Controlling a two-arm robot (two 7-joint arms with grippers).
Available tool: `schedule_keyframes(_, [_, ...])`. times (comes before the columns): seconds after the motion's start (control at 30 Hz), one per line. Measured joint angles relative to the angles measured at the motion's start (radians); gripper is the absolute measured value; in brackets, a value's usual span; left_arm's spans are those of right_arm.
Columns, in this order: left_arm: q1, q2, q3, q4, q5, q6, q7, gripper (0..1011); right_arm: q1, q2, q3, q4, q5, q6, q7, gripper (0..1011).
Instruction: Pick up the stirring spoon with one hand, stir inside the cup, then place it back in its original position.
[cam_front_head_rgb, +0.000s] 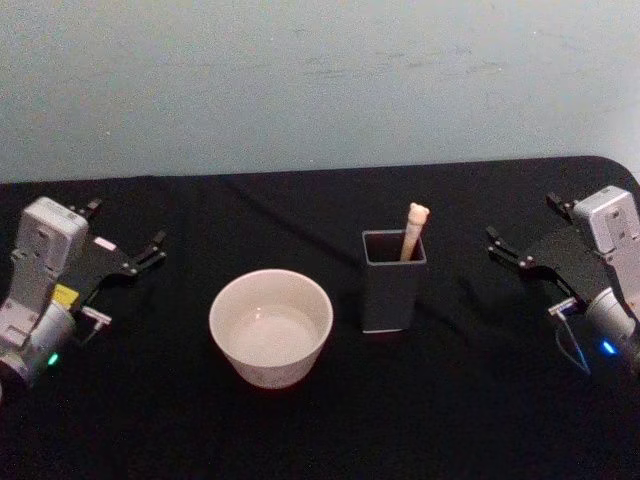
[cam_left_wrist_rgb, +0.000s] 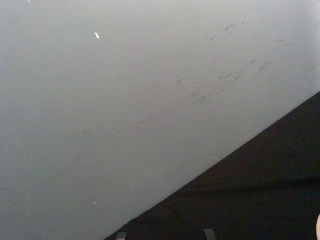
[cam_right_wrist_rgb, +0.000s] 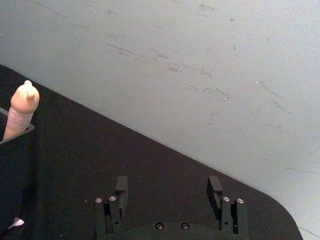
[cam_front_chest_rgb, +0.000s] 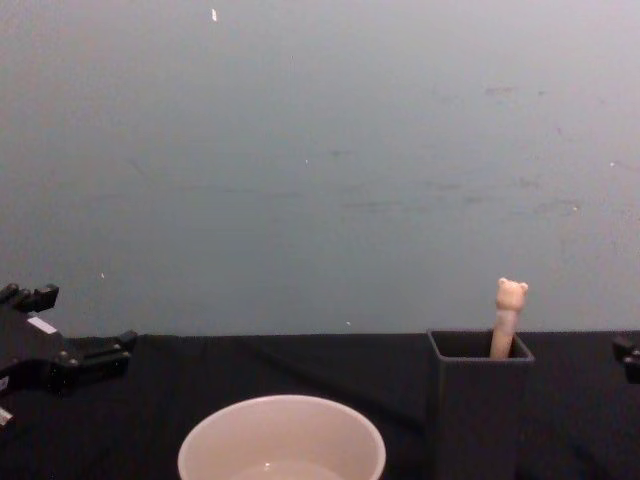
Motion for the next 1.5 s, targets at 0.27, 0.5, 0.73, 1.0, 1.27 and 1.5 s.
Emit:
schedule_keyframes(0.27, [0.000, 0.000, 0.000, 0.000, 0.000, 0.000, 0.000, 1001, 0.000, 0.000, 0.000, 0.000, 0.000, 0.000, 0.000, 1000])
schedule_keyframes(0.5, [0.000, 0.000, 0.000, 0.000, 0.000, 0.000, 0.000, 1001, -0.008, -0.001, 0.018, -0.013, 0.021, 0.000, 0.036, 1000])
schedule_keyframes(0.73, [0.000, 0.000, 0.000, 0.000, 0.000, 0.000, 0.000, 1001, -0.032, 0.009, 0.062, -0.066, 0.134, 0.015, 0.154, 1000])
schedule_keyframes(1.0, [0.000, 0.000, 0.000, 0.000, 0.000, 0.000, 0.000, 1001, -0.046, 0.016, 0.104, -0.112, 0.307, 0.075, 0.348, 1000])
schedule_keyframes(1.27, [0.000, 0.000, 0.000, 0.000, 0.000, 0.000, 0.000, 1001, -0.025, 0.014, 0.100, -0.105, 0.367, 0.115, 0.492, 1000])
schedule_keyframes(1.5, [0.000, 0.000, 0.000, 0.000, 0.000, 0.000, 0.000, 1001, 0.025, -0.013, 0.073, -0.050, 0.354, 0.129, 0.564, 1000])
